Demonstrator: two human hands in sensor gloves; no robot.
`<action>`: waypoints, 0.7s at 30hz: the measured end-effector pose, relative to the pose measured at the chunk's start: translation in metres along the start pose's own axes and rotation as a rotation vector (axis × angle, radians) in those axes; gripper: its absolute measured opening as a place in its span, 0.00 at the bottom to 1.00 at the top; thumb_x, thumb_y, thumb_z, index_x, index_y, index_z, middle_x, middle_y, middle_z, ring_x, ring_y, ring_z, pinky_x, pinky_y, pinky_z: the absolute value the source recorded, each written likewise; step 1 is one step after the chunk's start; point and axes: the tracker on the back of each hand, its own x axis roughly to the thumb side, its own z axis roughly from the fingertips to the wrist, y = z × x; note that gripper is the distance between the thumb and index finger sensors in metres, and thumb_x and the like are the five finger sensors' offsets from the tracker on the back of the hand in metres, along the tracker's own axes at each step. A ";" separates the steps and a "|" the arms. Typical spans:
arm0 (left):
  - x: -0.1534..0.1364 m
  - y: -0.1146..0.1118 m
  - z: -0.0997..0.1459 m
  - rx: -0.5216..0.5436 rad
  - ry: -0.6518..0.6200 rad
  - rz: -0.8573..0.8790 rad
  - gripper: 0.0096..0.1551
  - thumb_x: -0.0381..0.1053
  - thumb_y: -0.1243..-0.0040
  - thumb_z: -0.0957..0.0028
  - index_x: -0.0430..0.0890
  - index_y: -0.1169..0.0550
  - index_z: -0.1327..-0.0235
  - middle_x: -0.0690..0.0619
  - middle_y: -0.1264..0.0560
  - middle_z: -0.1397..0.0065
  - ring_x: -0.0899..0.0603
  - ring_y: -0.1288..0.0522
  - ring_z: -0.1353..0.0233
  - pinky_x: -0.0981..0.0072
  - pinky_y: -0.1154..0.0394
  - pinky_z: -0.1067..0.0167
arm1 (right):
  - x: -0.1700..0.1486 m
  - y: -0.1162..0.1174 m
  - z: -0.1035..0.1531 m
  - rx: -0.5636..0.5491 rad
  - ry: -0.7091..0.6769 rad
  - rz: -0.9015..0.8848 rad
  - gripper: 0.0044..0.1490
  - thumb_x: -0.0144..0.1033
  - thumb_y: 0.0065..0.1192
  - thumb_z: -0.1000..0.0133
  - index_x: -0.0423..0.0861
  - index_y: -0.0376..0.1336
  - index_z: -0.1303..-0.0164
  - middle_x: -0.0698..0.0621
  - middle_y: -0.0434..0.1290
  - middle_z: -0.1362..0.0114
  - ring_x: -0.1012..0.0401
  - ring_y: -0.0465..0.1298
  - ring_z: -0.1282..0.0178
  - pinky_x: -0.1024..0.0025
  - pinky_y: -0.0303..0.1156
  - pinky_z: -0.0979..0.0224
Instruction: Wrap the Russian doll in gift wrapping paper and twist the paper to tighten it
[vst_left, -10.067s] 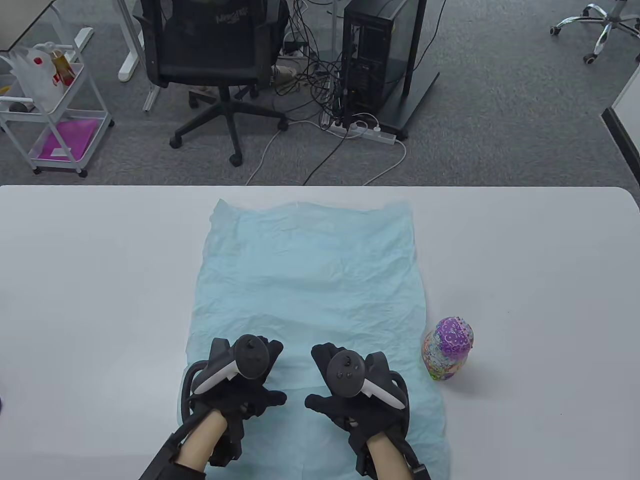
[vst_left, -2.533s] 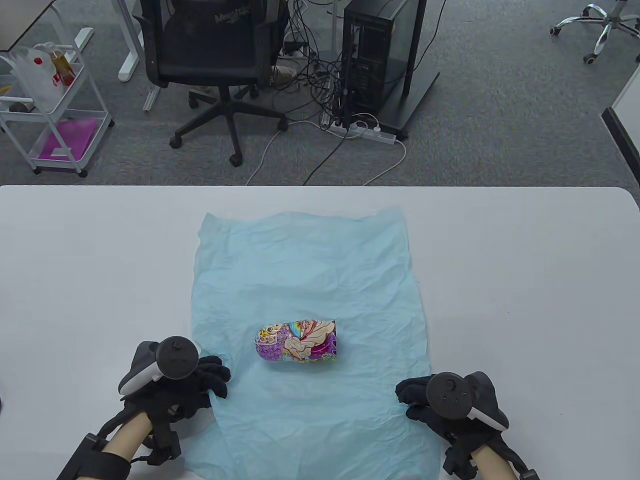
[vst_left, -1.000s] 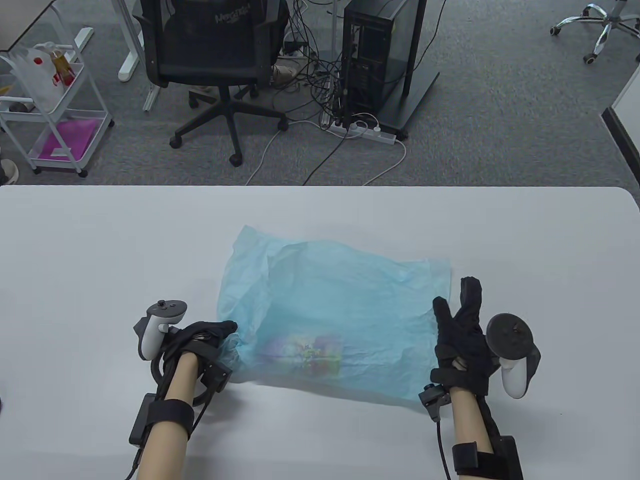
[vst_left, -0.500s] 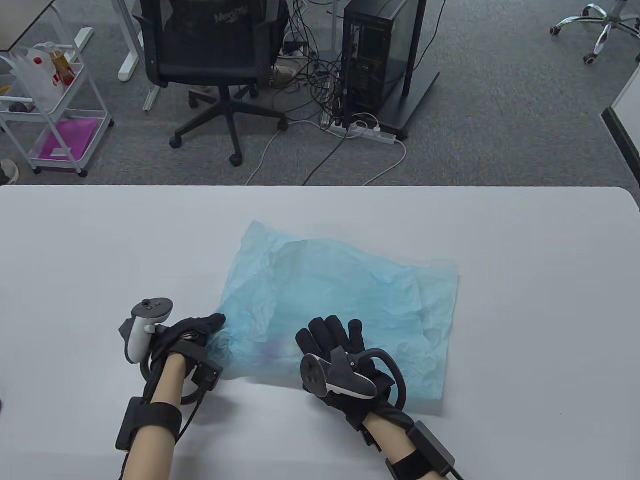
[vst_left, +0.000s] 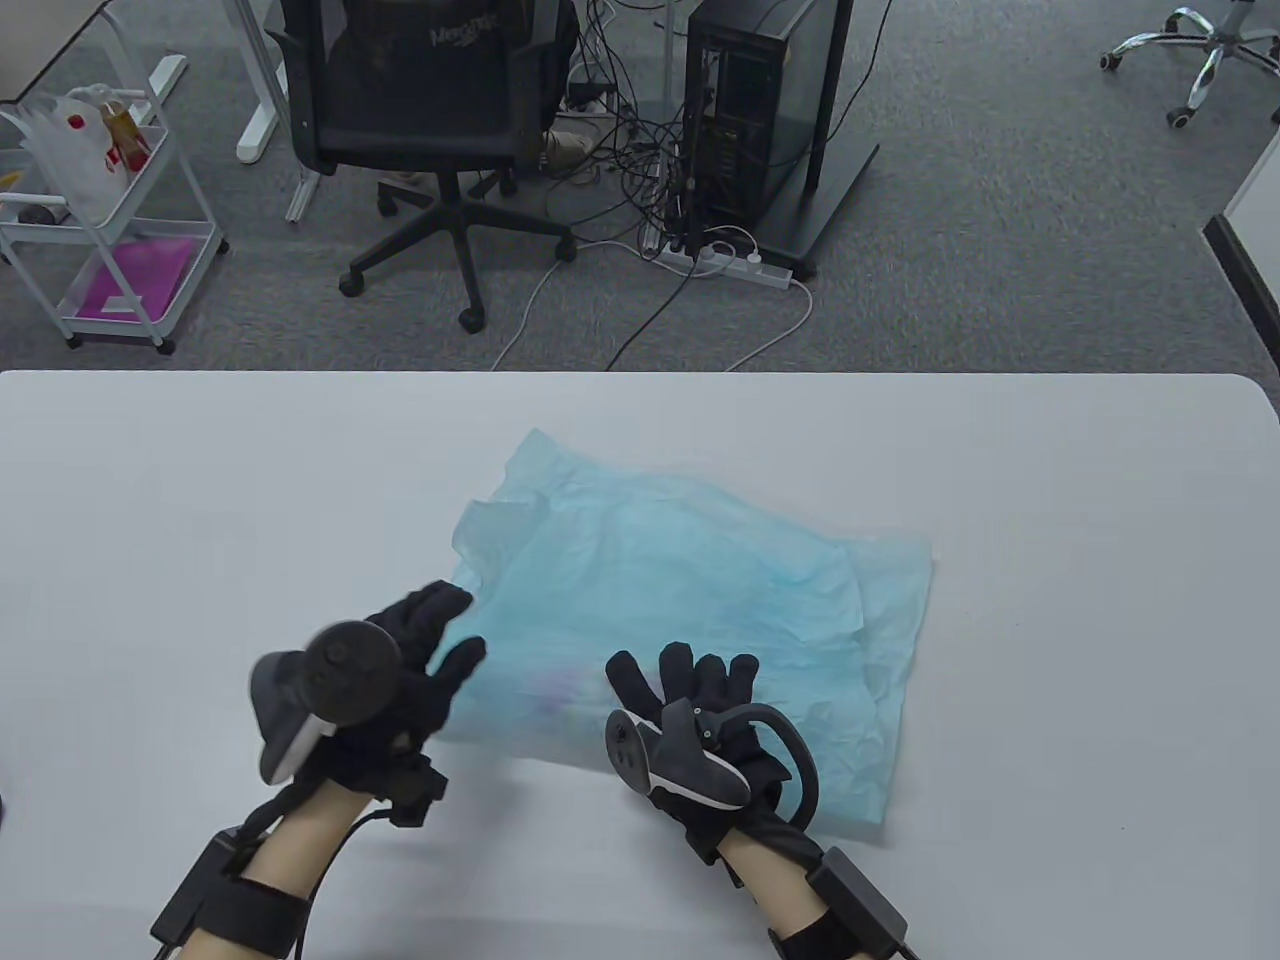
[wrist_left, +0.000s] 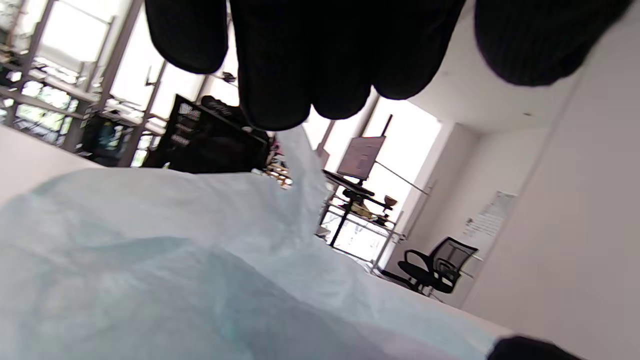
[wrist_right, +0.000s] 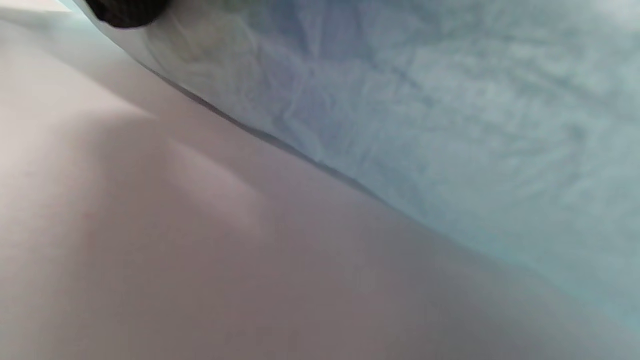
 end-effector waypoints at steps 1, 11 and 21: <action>0.012 -0.009 0.001 -0.052 -0.052 -0.079 0.43 0.71 0.40 0.68 0.67 0.34 0.33 0.65 0.36 0.19 0.48 0.31 0.18 0.45 0.40 0.21 | 0.001 0.000 0.001 -0.003 -0.003 0.019 0.59 0.68 0.49 0.46 0.58 0.22 0.22 0.35 0.49 0.12 0.39 0.65 0.18 0.29 0.46 0.21; 0.038 -0.102 -0.032 -0.522 -0.063 -0.365 0.65 0.71 0.34 0.71 0.76 0.62 0.30 0.77 0.65 0.14 0.50 0.59 0.06 0.40 0.60 0.14 | -0.014 0.002 0.006 0.036 -0.030 -0.058 0.61 0.66 0.52 0.48 0.57 0.23 0.22 0.40 0.53 0.14 0.44 0.71 0.29 0.28 0.49 0.22; 0.052 -0.106 -0.037 -0.441 -0.172 -0.365 0.60 0.71 0.27 0.81 0.69 0.42 0.30 0.67 0.33 0.22 0.53 0.23 0.22 0.42 0.44 0.17 | -0.035 0.007 0.004 0.152 -0.139 -0.221 0.60 0.63 0.55 0.48 0.62 0.23 0.23 0.45 0.45 0.10 0.44 0.63 0.17 0.28 0.37 0.18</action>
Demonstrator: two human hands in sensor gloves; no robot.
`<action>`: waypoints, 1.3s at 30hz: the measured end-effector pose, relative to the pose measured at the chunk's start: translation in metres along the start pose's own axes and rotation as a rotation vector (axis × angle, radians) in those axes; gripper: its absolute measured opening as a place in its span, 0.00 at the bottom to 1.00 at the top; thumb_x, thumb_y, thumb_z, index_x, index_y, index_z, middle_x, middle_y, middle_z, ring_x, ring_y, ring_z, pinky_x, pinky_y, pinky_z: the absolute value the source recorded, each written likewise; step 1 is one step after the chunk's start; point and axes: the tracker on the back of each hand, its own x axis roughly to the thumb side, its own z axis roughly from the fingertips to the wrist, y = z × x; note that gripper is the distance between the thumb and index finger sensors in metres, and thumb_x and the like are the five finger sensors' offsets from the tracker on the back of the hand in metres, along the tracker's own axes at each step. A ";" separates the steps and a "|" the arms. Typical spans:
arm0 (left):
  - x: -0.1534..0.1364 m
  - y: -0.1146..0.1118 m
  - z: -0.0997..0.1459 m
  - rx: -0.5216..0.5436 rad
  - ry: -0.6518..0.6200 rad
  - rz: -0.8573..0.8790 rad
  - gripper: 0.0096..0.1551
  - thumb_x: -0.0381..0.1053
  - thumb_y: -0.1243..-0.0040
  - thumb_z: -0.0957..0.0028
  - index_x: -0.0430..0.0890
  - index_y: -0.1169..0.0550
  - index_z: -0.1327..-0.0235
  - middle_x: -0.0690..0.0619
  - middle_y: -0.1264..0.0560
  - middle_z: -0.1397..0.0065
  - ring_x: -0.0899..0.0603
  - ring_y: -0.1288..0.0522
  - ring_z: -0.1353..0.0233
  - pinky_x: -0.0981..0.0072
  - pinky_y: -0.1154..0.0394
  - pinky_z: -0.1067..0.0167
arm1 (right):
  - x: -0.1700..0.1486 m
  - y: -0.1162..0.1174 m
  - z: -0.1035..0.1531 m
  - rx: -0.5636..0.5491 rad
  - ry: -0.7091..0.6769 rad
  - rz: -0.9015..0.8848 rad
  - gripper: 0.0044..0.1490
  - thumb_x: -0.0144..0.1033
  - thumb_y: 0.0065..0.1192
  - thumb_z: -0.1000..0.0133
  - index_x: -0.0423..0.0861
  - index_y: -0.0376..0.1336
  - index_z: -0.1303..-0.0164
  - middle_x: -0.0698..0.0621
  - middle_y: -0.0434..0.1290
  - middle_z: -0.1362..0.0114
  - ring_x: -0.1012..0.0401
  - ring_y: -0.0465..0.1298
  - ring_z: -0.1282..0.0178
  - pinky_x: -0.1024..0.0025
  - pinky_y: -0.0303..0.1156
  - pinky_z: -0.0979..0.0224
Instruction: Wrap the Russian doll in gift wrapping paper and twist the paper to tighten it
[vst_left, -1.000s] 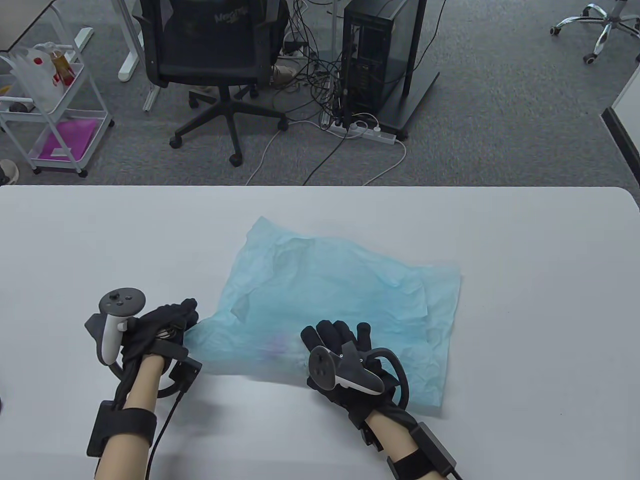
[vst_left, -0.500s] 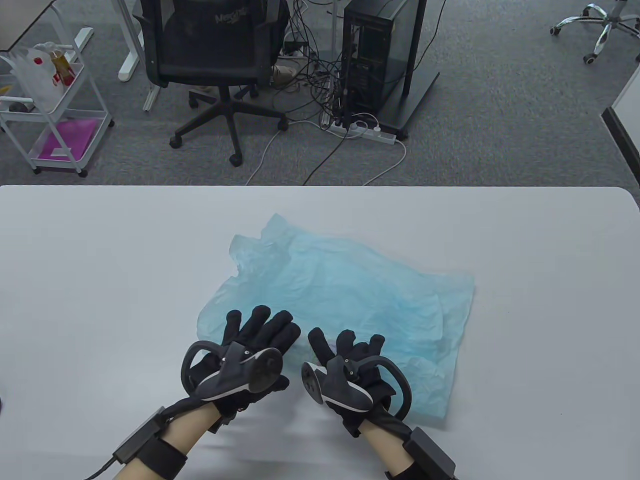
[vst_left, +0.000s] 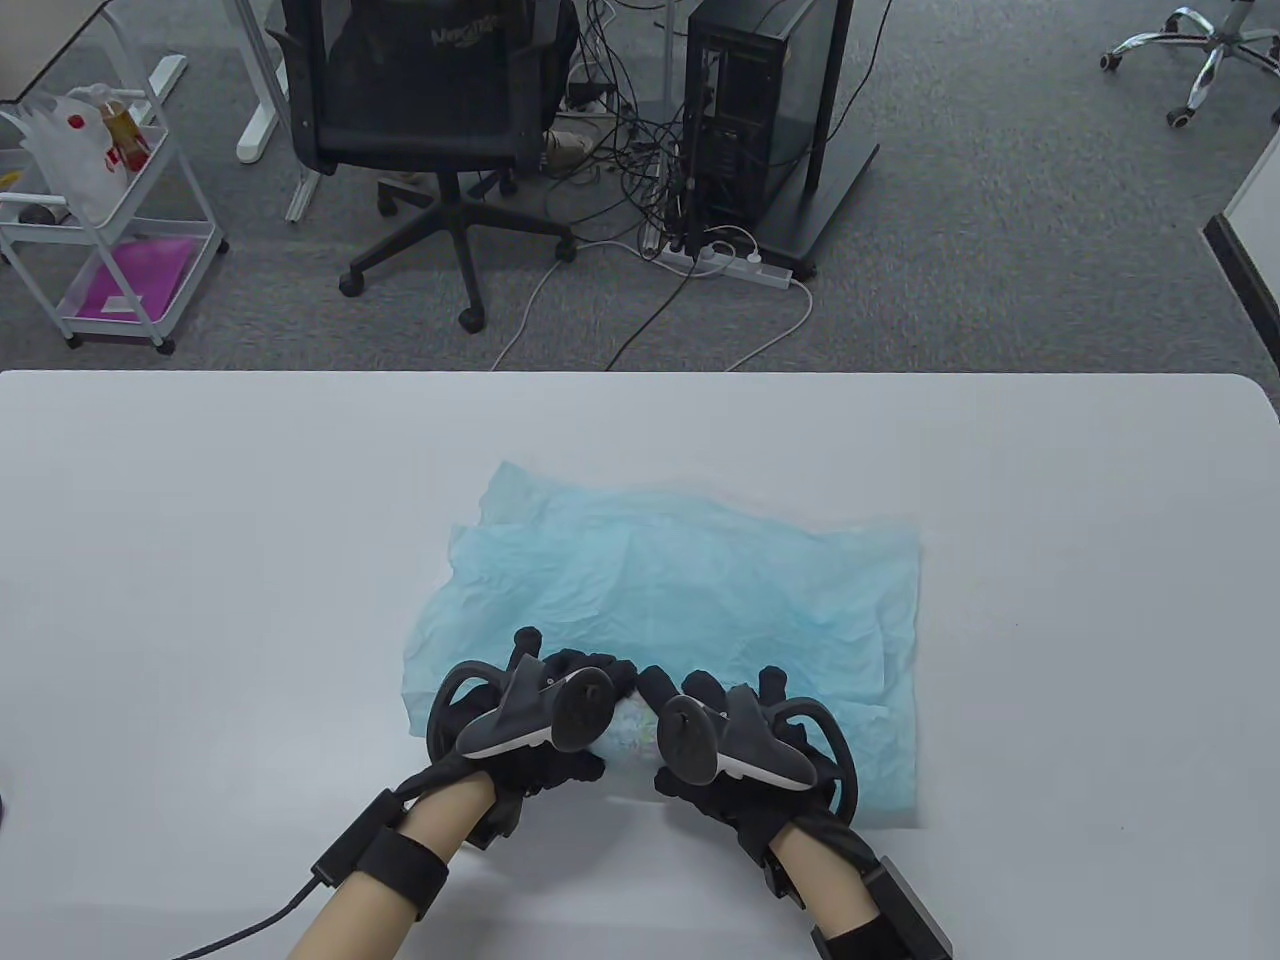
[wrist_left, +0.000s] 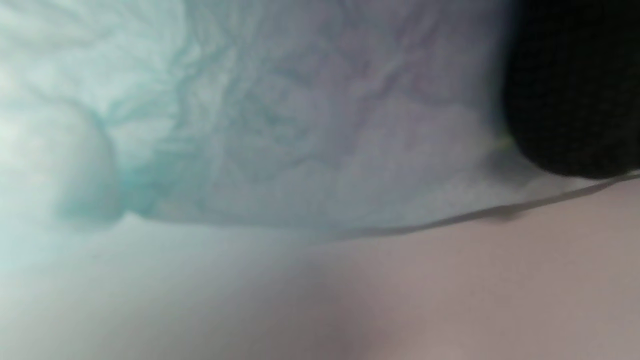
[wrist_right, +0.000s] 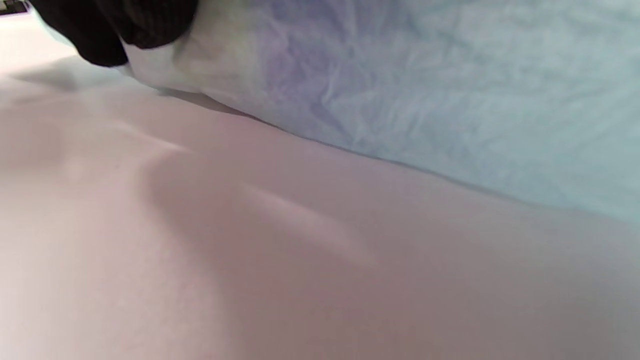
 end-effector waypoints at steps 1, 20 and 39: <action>0.001 0.002 -0.001 -0.017 0.004 -0.032 0.61 0.72 0.27 0.82 0.68 0.41 0.30 0.66 0.32 0.23 0.53 0.21 0.24 0.42 0.42 0.17 | 0.003 -0.001 0.001 -0.008 0.004 0.038 0.60 0.64 0.54 0.47 0.60 0.23 0.22 0.45 0.44 0.09 0.43 0.61 0.16 0.28 0.36 0.19; 0.013 -0.001 0.007 -0.010 -0.034 -0.079 0.64 0.76 0.34 0.82 0.64 0.46 0.28 0.63 0.34 0.23 0.53 0.21 0.26 0.44 0.38 0.20 | -0.003 -0.005 -0.015 0.136 -0.005 -0.099 0.69 0.66 0.65 0.55 0.55 0.30 0.19 0.47 0.51 0.13 0.44 0.65 0.20 0.28 0.43 0.16; 0.015 -0.001 0.008 -0.061 -0.008 -0.102 0.68 0.78 0.36 0.80 0.64 0.53 0.26 0.62 0.46 0.16 0.49 0.30 0.18 0.41 0.40 0.20 | -0.001 -0.008 -0.022 0.147 0.040 -0.127 0.69 0.67 0.65 0.55 0.53 0.31 0.18 0.49 0.51 0.12 0.45 0.62 0.15 0.30 0.45 0.15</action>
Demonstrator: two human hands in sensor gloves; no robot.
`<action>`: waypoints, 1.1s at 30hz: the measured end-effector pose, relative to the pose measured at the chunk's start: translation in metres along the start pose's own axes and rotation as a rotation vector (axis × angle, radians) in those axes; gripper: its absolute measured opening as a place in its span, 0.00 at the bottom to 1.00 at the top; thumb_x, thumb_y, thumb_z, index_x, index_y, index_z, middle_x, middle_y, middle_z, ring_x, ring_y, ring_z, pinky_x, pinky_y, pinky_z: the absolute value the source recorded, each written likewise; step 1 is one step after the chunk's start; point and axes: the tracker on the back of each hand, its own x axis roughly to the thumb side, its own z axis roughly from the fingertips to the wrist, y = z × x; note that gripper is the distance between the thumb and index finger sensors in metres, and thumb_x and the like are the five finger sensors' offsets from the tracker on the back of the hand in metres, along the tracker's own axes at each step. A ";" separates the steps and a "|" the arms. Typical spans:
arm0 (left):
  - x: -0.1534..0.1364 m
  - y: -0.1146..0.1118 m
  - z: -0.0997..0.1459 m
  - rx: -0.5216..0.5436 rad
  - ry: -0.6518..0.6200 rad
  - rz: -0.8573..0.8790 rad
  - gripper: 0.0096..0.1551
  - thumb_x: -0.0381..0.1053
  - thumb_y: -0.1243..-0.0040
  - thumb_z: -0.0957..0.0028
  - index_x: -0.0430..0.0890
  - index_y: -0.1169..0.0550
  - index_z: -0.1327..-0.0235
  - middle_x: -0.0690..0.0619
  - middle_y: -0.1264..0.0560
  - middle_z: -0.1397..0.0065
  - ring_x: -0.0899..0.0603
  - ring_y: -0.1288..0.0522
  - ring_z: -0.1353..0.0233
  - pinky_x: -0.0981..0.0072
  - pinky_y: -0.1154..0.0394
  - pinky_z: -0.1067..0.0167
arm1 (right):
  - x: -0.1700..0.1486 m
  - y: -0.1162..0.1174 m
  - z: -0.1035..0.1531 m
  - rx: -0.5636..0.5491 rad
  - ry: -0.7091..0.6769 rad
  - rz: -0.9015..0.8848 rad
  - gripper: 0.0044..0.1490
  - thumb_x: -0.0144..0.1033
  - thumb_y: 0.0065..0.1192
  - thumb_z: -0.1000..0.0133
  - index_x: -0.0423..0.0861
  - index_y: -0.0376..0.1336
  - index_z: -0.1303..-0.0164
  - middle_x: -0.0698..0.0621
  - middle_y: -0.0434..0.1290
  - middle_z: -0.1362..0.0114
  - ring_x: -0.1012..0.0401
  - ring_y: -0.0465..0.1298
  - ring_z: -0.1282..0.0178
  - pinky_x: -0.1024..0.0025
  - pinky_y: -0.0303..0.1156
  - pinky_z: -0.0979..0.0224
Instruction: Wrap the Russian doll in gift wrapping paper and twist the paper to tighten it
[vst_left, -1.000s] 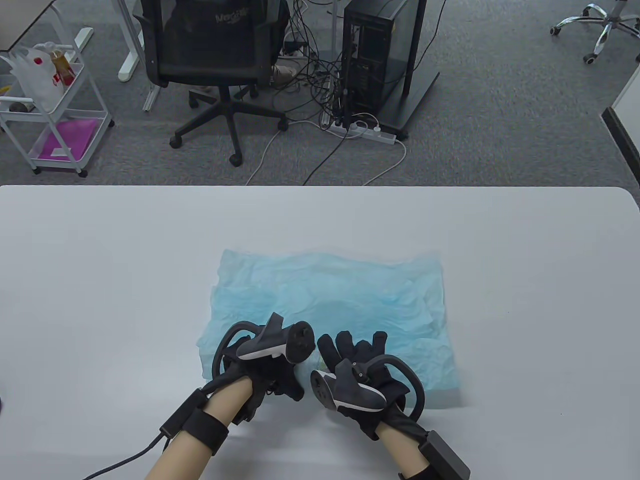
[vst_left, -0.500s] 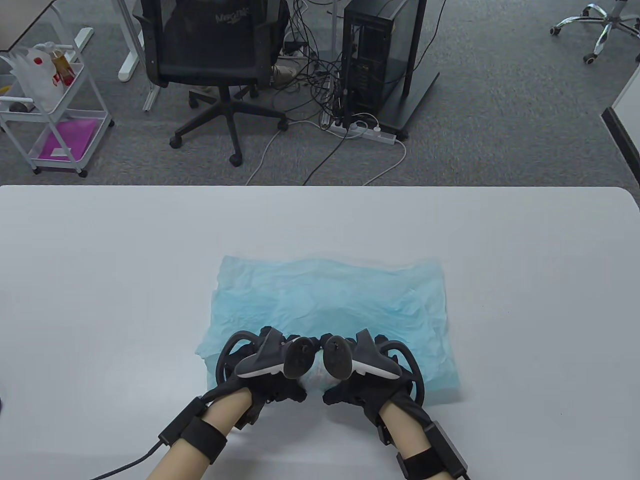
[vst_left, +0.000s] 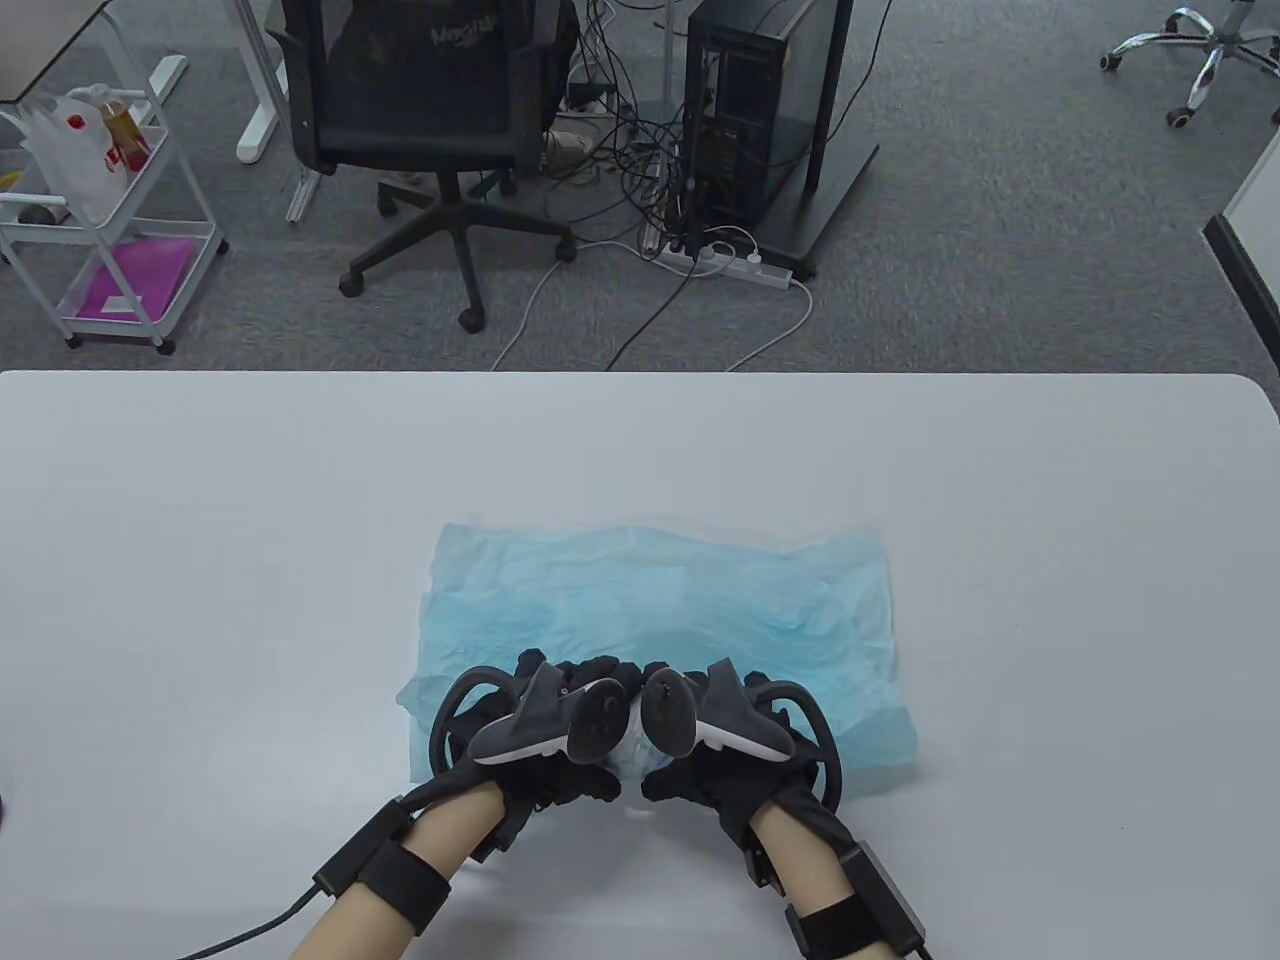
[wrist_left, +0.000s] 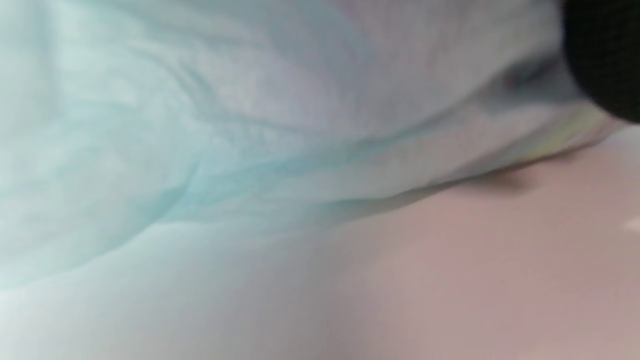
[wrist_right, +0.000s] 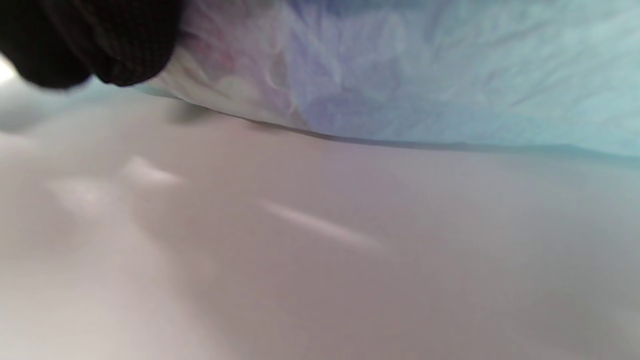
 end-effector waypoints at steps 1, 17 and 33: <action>0.002 -0.002 0.000 0.008 0.012 -0.051 0.69 0.78 0.36 0.81 0.64 0.54 0.26 0.62 0.47 0.16 0.50 0.30 0.18 0.41 0.40 0.20 | -0.001 -0.001 -0.002 0.033 -0.005 -0.037 0.69 0.66 0.66 0.55 0.53 0.31 0.18 0.49 0.51 0.12 0.45 0.62 0.16 0.30 0.44 0.15; -0.014 -0.004 -0.008 -0.102 0.012 0.238 0.64 0.74 0.34 0.75 0.64 0.51 0.26 0.60 0.44 0.17 0.48 0.31 0.20 0.43 0.41 0.20 | 0.013 0.013 0.012 -0.181 -0.004 0.154 0.69 0.65 0.64 0.53 0.53 0.26 0.20 0.51 0.45 0.10 0.49 0.58 0.11 0.32 0.45 0.13; -0.020 -0.007 -0.018 -0.272 0.024 0.268 0.63 0.72 0.31 0.76 0.64 0.48 0.27 0.60 0.40 0.20 0.47 0.29 0.23 0.46 0.38 0.21 | 0.022 0.009 0.018 -0.215 -0.031 0.211 0.67 0.65 0.63 0.53 0.52 0.31 0.18 0.51 0.45 0.10 0.50 0.56 0.09 0.32 0.43 0.13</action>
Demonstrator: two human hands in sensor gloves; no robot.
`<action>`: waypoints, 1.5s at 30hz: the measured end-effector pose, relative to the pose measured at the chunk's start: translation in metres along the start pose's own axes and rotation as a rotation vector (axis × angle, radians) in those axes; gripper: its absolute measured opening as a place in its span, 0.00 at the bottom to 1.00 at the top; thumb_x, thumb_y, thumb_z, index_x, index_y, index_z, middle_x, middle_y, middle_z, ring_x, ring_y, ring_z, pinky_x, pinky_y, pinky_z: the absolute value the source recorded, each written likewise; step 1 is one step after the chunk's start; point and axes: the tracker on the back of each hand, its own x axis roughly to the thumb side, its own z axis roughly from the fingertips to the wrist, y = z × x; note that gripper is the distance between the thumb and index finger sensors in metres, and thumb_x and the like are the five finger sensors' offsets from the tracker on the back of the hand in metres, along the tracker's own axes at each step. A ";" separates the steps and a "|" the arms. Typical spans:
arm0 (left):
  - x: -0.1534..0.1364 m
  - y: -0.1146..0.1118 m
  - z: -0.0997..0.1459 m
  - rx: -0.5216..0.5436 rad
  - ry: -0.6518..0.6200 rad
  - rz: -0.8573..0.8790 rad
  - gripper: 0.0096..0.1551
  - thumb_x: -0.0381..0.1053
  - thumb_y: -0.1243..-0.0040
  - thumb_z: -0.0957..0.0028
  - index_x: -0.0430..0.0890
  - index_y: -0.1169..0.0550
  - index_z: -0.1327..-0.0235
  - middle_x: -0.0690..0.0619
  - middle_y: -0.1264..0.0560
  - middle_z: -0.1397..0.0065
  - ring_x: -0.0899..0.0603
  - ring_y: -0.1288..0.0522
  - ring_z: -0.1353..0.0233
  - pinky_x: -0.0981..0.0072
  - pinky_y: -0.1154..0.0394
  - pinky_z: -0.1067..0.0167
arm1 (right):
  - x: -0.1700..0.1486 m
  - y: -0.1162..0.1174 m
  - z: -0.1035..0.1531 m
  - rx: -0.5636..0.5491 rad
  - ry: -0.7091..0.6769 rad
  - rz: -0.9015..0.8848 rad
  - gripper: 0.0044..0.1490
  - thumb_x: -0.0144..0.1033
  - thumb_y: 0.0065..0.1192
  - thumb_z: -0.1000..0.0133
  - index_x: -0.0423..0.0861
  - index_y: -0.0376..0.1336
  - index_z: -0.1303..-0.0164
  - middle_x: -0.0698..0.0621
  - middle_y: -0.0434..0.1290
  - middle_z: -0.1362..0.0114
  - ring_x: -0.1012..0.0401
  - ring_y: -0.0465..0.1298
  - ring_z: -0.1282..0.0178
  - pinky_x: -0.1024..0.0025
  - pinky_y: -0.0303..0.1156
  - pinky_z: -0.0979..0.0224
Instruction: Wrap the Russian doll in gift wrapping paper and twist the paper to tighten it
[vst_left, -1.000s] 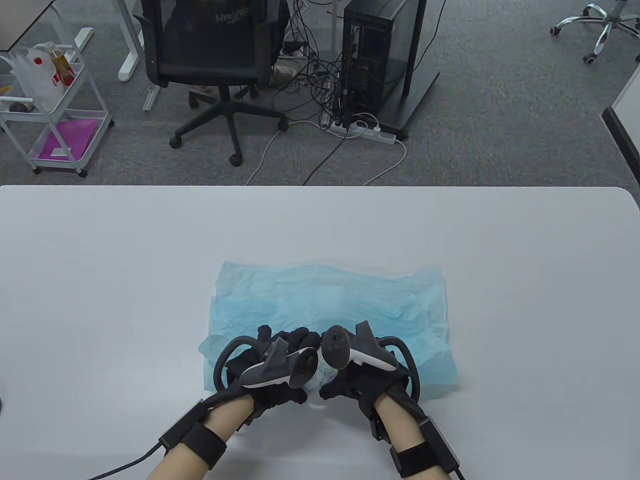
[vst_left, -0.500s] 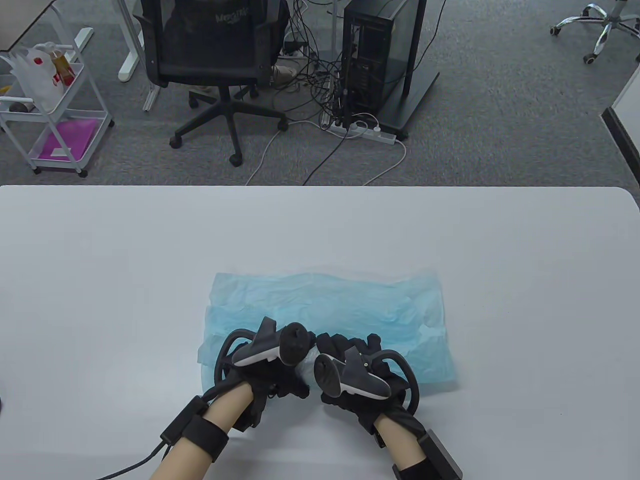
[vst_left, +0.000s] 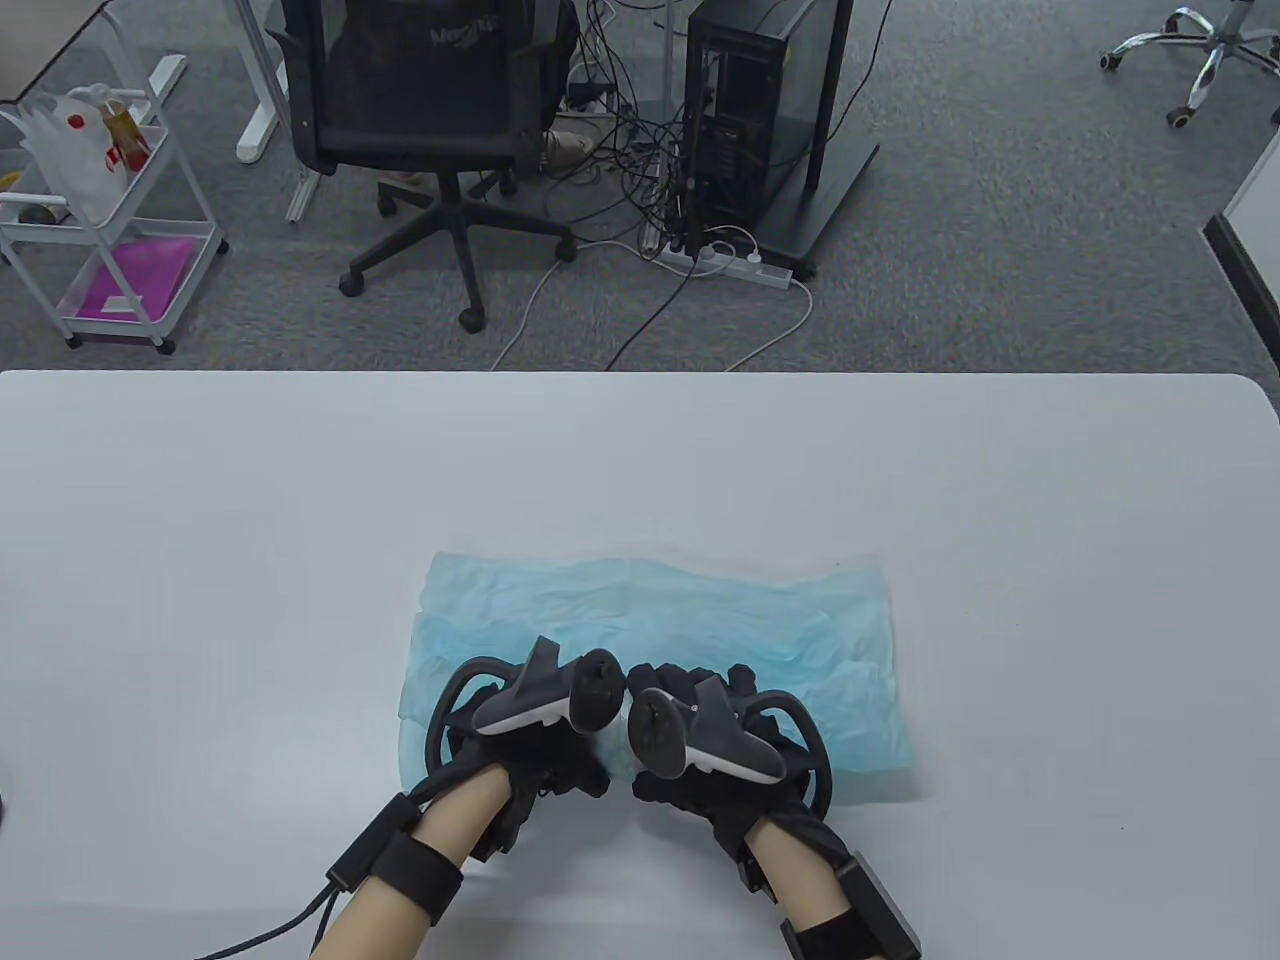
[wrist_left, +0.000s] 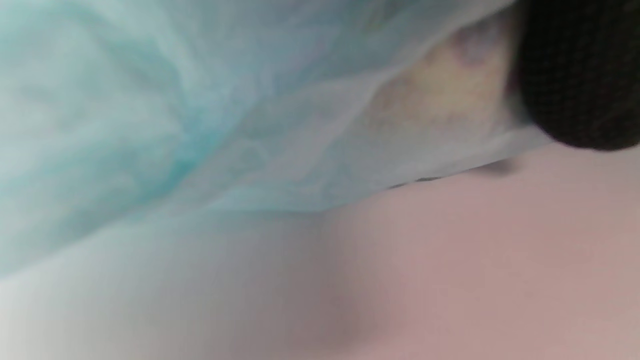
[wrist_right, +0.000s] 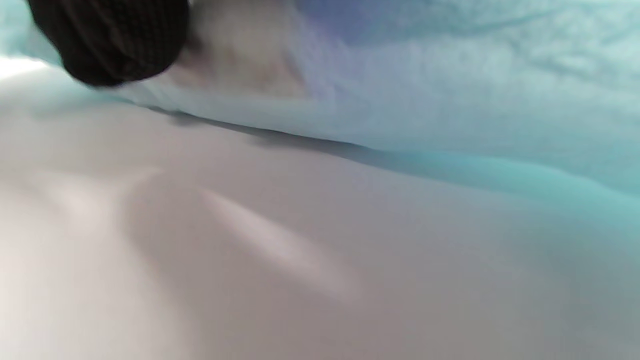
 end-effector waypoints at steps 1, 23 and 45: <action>-0.001 0.000 0.000 -0.009 -0.004 0.024 0.63 0.71 0.30 0.75 0.64 0.48 0.27 0.60 0.40 0.20 0.47 0.30 0.23 0.46 0.40 0.20 | 0.003 0.003 0.000 -0.002 0.008 0.061 0.68 0.66 0.63 0.53 0.52 0.29 0.19 0.51 0.45 0.10 0.51 0.57 0.10 0.33 0.45 0.12; 0.010 0.002 0.004 0.018 -0.028 -0.072 0.63 0.74 0.30 0.79 0.64 0.46 0.27 0.60 0.36 0.21 0.48 0.26 0.25 0.47 0.36 0.21 | 0.002 0.008 0.008 -0.032 -0.031 0.060 0.69 0.68 0.60 0.54 0.49 0.27 0.19 0.49 0.42 0.09 0.49 0.56 0.09 0.31 0.43 0.14; 0.011 0.001 0.010 0.079 -0.016 -0.120 0.63 0.76 0.32 0.81 0.63 0.43 0.28 0.59 0.33 0.23 0.49 0.23 0.28 0.49 0.33 0.23 | -0.012 0.004 0.007 -0.001 -0.090 -0.168 0.63 0.66 0.59 0.52 0.51 0.34 0.18 0.50 0.47 0.10 0.48 0.57 0.10 0.30 0.41 0.15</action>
